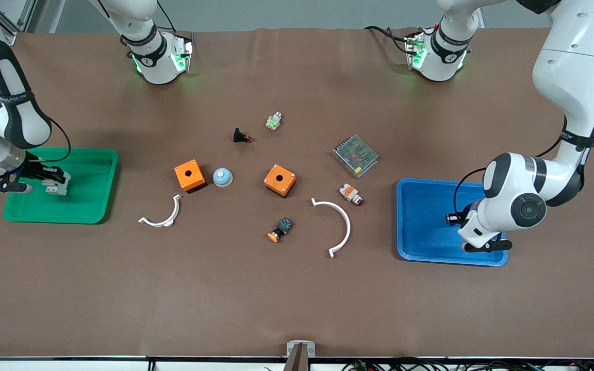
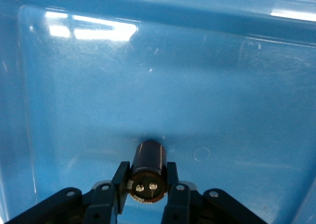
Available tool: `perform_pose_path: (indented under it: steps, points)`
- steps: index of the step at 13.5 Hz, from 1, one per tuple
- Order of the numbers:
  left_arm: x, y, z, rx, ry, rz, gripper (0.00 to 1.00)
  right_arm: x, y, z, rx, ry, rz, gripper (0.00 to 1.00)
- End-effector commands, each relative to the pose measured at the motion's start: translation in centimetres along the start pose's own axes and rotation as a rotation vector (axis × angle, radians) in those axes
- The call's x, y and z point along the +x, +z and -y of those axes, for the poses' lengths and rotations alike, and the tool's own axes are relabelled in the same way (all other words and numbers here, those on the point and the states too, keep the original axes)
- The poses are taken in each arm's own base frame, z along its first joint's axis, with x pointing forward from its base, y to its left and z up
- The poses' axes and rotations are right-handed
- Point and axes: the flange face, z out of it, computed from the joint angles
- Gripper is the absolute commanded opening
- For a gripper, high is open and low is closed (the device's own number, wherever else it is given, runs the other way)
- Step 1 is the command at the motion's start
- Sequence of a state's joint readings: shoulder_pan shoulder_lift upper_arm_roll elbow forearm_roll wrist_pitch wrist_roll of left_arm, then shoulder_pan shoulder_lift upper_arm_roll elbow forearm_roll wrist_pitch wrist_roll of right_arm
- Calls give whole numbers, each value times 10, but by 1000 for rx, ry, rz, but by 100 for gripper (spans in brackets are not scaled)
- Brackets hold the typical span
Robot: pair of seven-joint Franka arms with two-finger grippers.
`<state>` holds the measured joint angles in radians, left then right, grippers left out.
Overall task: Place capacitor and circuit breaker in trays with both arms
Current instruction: 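Open the left gripper over the blue tray while the right gripper lowers the breaker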
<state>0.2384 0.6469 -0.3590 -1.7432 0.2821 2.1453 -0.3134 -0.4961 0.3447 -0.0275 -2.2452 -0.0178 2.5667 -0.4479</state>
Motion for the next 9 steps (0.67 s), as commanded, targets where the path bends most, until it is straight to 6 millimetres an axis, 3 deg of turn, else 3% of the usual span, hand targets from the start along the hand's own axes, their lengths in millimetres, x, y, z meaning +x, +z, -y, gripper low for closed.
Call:
perform_pose_path:
  steps: [1,4,5,6,7,8,9]
  points:
    - [-2,0,2,6,21,-12,27,-7,0,5,9,13,16,0]
    - [-2,1,2,2,19,-12,28,-4,1,11,9,2,16,1]
    - [-2,1,2,2,21,-12,33,-3,0,11,8,2,14,15]
    - [-1,0,3,2,30,-13,58,-2,-2,12,7,-3,13,53]
    - [-1,-3,5,1,65,-19,90,-1,-3,12,7,-4,13,79]
    - [-1,-9,10,-1,78,-22,98,0,-5,13,10,-7,18,100]
    - [-2,-20,14,5,76,-28,99,2,-10,15,17,-10,32,100]
